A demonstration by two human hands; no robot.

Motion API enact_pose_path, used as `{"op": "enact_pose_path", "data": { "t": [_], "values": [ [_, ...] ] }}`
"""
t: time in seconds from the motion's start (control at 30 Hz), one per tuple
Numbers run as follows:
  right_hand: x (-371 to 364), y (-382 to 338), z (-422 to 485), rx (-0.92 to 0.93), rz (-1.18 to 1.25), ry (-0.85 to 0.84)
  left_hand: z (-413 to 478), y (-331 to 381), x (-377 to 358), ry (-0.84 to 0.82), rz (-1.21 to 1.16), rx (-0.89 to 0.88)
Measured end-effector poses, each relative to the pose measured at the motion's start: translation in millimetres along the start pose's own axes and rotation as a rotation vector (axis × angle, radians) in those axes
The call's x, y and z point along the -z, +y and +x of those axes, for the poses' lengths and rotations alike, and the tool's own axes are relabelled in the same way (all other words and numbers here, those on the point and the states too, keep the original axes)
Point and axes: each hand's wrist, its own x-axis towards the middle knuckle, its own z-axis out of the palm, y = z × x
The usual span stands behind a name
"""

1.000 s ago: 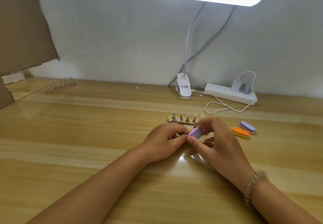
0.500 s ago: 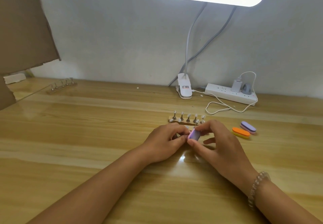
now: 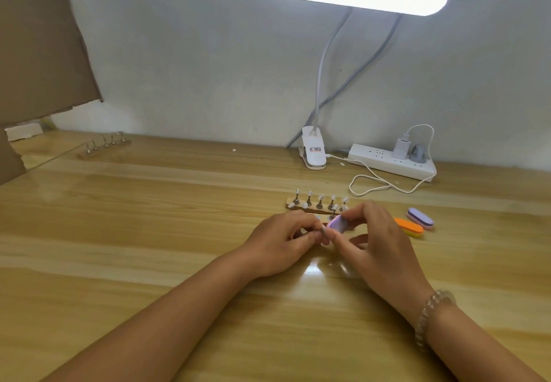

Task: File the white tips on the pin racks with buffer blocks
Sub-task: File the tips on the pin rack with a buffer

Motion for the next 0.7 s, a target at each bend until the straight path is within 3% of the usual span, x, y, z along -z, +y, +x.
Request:
{"op": "enact_pose_path", "data": {
  "t": [0.1,0.27,0.43,0.6,0.7],
  "values": [
    [-1,-4,-5,0.103,-0.052,-0.102,0,-2,0,0.0,0.0,0.008],
    [-2,-1,-1,-0.013,-0.025,0.042,2,0,0,0.022,0.006,-0.003],
    [-4,-7,-7,0.137,-0.128,-0.086,2,-2,0,0.025,-0.025,-0.001],
    [2,3,2,-0.103,0.006,0.133,2,-1,1,0.017,-0.099,0.007],
    [2,2,0,-0.065,0.03,0.111,2,-2,1,0.016,-0.093,0.007]
  ]
}}
